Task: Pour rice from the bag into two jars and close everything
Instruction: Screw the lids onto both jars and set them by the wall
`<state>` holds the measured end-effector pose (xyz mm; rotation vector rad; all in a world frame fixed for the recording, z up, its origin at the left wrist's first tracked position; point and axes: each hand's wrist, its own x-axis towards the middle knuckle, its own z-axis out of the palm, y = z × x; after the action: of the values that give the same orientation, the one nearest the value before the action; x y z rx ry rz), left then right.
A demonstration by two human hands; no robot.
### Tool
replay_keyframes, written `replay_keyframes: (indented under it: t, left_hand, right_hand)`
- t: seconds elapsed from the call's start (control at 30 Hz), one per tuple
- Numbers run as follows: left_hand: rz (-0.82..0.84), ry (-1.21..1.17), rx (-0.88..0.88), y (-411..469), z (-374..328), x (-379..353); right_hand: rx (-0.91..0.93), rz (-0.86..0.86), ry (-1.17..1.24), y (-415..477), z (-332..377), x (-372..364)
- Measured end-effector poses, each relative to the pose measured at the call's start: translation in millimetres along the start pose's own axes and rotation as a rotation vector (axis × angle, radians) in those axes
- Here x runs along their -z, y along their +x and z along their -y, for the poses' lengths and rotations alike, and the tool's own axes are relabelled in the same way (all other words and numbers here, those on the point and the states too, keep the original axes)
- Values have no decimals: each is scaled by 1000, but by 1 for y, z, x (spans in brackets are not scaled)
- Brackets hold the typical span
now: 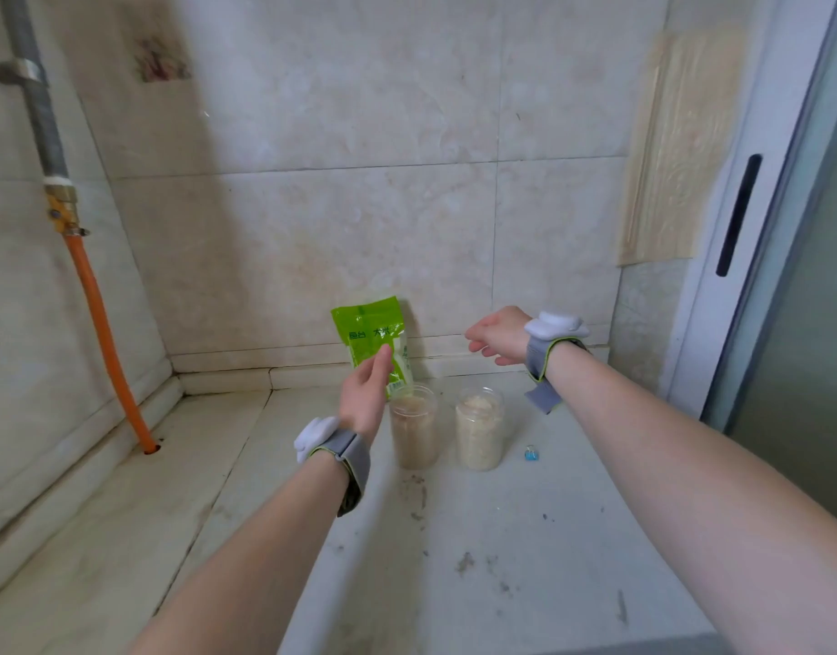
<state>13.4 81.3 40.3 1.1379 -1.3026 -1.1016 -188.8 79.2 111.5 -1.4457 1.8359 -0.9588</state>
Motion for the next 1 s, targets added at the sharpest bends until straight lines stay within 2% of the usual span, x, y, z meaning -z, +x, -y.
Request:
replay_keyframes:
  t: [0.23, 0.33, 0.63, 0.77, 0.87, 1.0]
  left_hand:
    - [38, 67, -43, -26, 14, -11]
    - [45, 109, -9, -32, 21, -13]
    - [115, 285, 62, -23, 44, -8]
    - [54, 312, 45, -20, 48, -2]
    - [-9, 320, 37, -19, 49, 7]
    - [-49, 307, 19, -16, 52, 23]
  right_hand:
    - [-101, -8, 18, -22, -33, 15]
    - [-122, 8, 20, -24, -43, 13]
    - [-83, 46, 40, -9, -35, -6]
    - [-27, 53, 19, 3, -23, -19]
    - [74, 32, -174, 11, -14, -29]
    - [197, 57, -650, 8, 5, -47]
